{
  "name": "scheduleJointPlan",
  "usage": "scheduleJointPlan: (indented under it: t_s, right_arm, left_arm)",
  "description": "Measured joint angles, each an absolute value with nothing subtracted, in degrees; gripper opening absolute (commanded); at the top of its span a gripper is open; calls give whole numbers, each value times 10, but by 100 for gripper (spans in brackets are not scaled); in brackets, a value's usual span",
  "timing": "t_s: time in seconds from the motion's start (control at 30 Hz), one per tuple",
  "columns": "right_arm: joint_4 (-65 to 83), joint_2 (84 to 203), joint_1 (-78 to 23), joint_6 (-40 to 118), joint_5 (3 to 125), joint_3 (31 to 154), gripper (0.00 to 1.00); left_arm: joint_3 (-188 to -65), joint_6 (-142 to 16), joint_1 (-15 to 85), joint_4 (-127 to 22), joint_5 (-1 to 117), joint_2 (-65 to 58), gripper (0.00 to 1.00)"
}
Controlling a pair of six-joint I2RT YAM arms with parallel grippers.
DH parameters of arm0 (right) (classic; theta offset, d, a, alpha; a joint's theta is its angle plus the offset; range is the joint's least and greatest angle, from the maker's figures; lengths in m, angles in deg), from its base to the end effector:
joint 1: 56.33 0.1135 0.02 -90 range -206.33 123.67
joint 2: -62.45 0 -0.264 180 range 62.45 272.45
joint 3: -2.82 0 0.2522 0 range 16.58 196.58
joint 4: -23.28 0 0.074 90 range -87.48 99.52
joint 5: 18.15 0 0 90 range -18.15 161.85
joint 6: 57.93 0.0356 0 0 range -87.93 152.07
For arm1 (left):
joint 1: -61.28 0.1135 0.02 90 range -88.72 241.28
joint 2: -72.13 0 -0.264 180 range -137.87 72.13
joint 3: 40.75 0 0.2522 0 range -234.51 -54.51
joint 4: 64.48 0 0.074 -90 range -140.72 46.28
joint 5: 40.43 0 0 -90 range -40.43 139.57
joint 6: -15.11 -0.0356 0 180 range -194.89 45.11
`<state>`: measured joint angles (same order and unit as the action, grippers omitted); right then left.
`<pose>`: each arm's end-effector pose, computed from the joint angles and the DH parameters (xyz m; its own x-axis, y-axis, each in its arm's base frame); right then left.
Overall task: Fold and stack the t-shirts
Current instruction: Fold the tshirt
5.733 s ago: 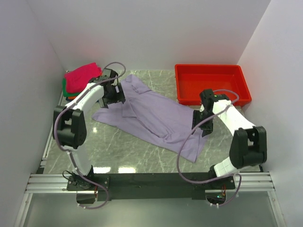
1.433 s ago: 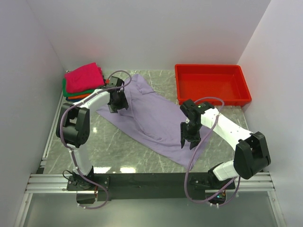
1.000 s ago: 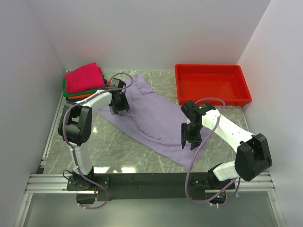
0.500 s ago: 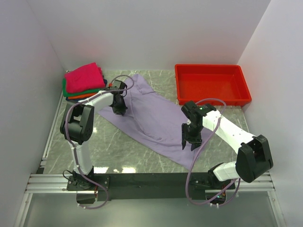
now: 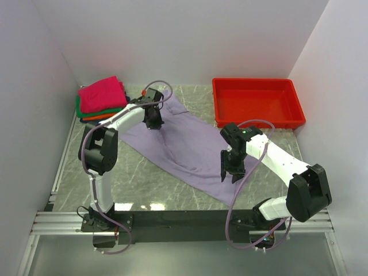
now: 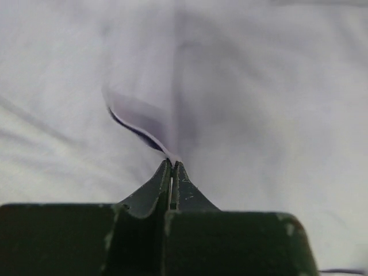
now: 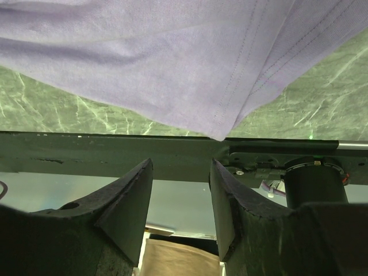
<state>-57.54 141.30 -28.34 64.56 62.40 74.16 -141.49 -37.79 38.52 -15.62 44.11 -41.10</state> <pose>0.1934 0.1094 0.2305 -0.9954 0.0710 0.0636 0.0801 0.9848 0.1541 0.3912 -0.1605 0.2055 -0.8524 -0.2936 -0.4328 -0.2145 0.9510 -0.2226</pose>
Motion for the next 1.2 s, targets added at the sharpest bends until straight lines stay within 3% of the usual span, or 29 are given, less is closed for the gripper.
scheduleJointPlan:
  t_s: [0.6,0.8,0.83,0.87,1.07,1.2]
  right_arm:
    - [-574,1413,-286,642,640,716,52]
    - [-569,1406,-331,638,643,686,53]
    - [-567,1404,-342,636,643,683,53]
    - [-563,1403,-351,635,643,681,53]
    - [-540,1404,-388,623,643,679,53]
    - [-527,1416,-395,618,643,680,53]
  left_arm:
    - [-1541,-371,343,-128,446,-505,1]
    - [-1569,-362,341,-126,445,-523,1]
    - [-1571,-361,341,-127,445,-524,4]
    - [-1572,-361,341,-127,445,-525,16]
    - [-1574,-352,341,-144,464,-525,46]
    - [-1574,-353,338,-159,486,-525,56]
